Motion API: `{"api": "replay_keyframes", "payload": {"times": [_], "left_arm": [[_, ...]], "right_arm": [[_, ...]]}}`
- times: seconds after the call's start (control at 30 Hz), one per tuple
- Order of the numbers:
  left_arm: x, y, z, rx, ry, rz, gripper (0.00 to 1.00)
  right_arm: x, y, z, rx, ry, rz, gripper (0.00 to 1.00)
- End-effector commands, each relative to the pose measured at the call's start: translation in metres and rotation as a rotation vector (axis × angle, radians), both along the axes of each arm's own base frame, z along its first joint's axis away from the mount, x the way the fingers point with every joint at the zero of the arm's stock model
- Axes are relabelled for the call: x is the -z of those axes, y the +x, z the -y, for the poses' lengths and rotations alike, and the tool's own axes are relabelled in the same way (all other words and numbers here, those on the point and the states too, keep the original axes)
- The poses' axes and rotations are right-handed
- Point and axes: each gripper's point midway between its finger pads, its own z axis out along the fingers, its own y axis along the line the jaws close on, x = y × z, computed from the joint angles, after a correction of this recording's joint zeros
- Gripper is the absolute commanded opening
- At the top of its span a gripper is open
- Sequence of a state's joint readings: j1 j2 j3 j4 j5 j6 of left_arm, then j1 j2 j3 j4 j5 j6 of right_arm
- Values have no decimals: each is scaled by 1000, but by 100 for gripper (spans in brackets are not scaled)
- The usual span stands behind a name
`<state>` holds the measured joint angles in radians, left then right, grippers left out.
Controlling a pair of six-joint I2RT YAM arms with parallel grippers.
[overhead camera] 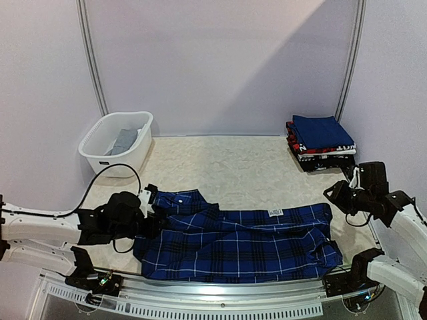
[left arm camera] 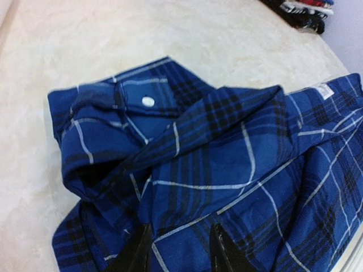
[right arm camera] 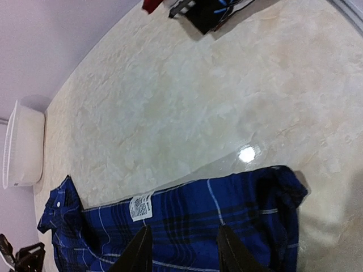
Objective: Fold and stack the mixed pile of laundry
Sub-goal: Fold the 1/3-folded shirt at the corner of the board, then smooth out the rectangle-folded shirt at the corner of the board.
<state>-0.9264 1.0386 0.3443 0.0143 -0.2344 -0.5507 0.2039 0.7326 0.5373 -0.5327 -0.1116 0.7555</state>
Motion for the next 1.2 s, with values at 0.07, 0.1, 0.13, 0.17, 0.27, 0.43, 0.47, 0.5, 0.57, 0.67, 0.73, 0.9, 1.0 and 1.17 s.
{"api": "replay_keyframes", "payload": {"times": [0.07, 0.1, 0.13, 0.17, 0.27, 0.43, 0.47, 0.5, 0.57, 0.67, 0.73, 0.9, 1.0, 1.17], "left_arm": [[-41, 9, -10, -63, 3, 112, 38], [-43, 11, -7, -59, 9, 112, 37], [-43, 13, -2, -47, 17, 107, 35], [-39, 15, 3, -34, 37, 91, 34], [-31, 24, 24, 2, 73, 66, 30], [-12, 41, 60, 41, 92, 26, 24], [-5, 43, 63, 44, 101, 17, 24], [2, 44, 65, 45, 113, 6, 23], [15, 44, 66, 44, 127, -13, 23], [33, 42, 64, 41, 140, -36, 22], [44, 39, 60, 36, 158, -50, 22], [65, 32, 51, 29, 175, -78, 20], [68, 32, 49, 23, 178, -79, 20], [70, 34, 48, 16, 183, -75, 20]], "right_arm": [[15, 6, -42, -147, -2, -54, 40], [18, 8, -44, -151, -2, -63, 40], [26, 10, -46, -155, -4, -81, 40], [30, 12, -46, -154, -8, -92, 39], [49, 17, -46, -150, -31, -138, 39], [85, 26, -43, -133, -72, -242, 39], [89, 27, -42, -128, -68, -257, 39], [96, 27, -39, -116, -69, -275, 39], [104, 28, -30, -80, -90, -287, 39], [111, 28, -11, -6, -119, -298, 39], [112, 31, -3, 26, -126, -289, 40], [119, 42, 8, 82, -152, -274, 40], [122, 51, 9, 98, -155, -269, 40], [113, 69, 21, 138, -185, -248, 39]]}}
